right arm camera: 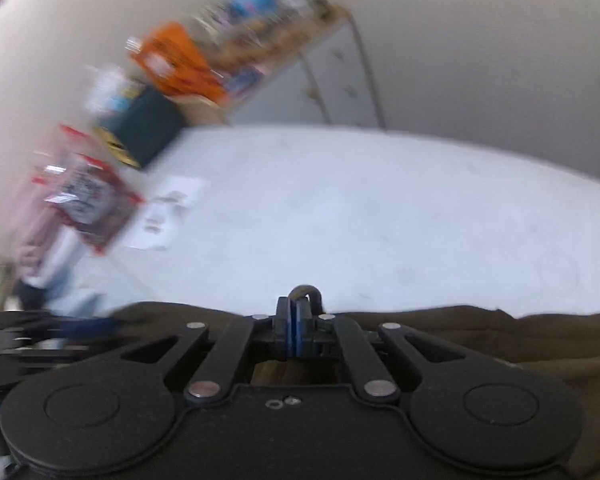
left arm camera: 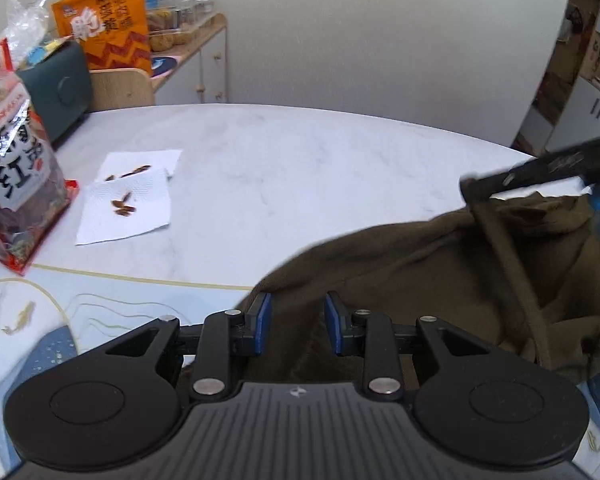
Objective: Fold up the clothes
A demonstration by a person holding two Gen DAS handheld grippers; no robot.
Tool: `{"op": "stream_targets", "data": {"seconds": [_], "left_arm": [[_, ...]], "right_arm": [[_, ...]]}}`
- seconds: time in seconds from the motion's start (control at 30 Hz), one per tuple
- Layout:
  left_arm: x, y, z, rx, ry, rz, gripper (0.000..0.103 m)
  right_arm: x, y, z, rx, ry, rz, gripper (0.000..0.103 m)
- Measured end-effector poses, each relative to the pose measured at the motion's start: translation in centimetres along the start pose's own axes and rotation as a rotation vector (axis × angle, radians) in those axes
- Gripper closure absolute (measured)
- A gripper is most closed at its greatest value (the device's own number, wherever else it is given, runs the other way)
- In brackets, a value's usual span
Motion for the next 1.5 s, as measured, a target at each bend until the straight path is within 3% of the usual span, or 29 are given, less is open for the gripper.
{"op": "stream_targets", "data": {"seconds": [0.1,0.2,0.33,0.43,0.53,0.63,0.7,0.8,0.93,1.07,1.17,1.3,1.37,1.5], "left_arm": [[0.0,0.2,-0.2,0.008,0.001,0.013,0.075],[-0.2,0.5,-1.2,0.038,0.025,0.017,0.075],[0.8,1.0,-2.9,0.118,0.040,0.050,0.075],[2.7,1.6,-2.5,0.141,0.000,0.094,0.075],[3.9,1.8,-1.5,0.133,0.004,0.105,0.075],[4.2,1.4,-1.2,0.101,-0.002,0.115,0.074],[3.3,1.3,-2.2,0.142,-0.032,0.125,0.074],[0.0,1.8,-4.5,0.200,0.061,0.091,0.074],[-1.9,3.7,-6.6,0.207,0.124,0.104,0.074],[0.0,5.7,-6.6,0.212,0.086,0.168,0.074],[1.0,6.1,-6.4,0.254,0.039,0.179,0.074],[1.3,6.0,-6.5,0.327,0.011,0.193,0.074],[1.4,6.1,-6.6,0.334,-0.002,0.199,0.074],[1.1,6.3,-6.4,0.374,-0.008,0.233,0.075]], "right_arm": [[2.8,1.7,-1.4,0.029,0.024,0.063,0.000],[2.2,2.3,-1.7,0.055,-0.039,0.069,0.000],[-2.7,2.7,-1.9,0.019,-0.108,0.063,0.000],[-7.1,4.4,-4.1,0.004,-0.075,0.038,0.000],[-12.0,6.8,-7.3,-0.010,0.049,-0.019,0.000],[-17.2,9.9,-12.2,0.031,0.237,-0.063,0.000],[-20.5,11.9,-15.9,0.091,0.364,-0.081,0.000],[-24.0,15.0,-21.5,0.207,0.529,-0.094,0.000],[-25.3,18.7,-27.7,0.422,0.570,-0.125,0.000],[-23.5,20.1,-30.2,0.649,0.442,-0.225,0.000],[-21.2,19.6,-30.9,0.629,0.553,-0.171,0.000],[-19.1,18.7,-30.7,0.627,0.590,-0.137,0.000],[-18.5,18.2,-30.3,0.592,0.656,-0.106,0.000],[-19.6,19.9,-28.9,0.633,0.694,-0.138,0.000]]}}
Point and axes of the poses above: each gripper's, at about its wrist camera, not at the fingertips, and x roughly the way its jaws point, z to its left, y to its underside, the point moved 4 cm from there along x, roughly the way its jaws point, and after that the axes turned 5 degrees about -x, right-handed, at the moved point
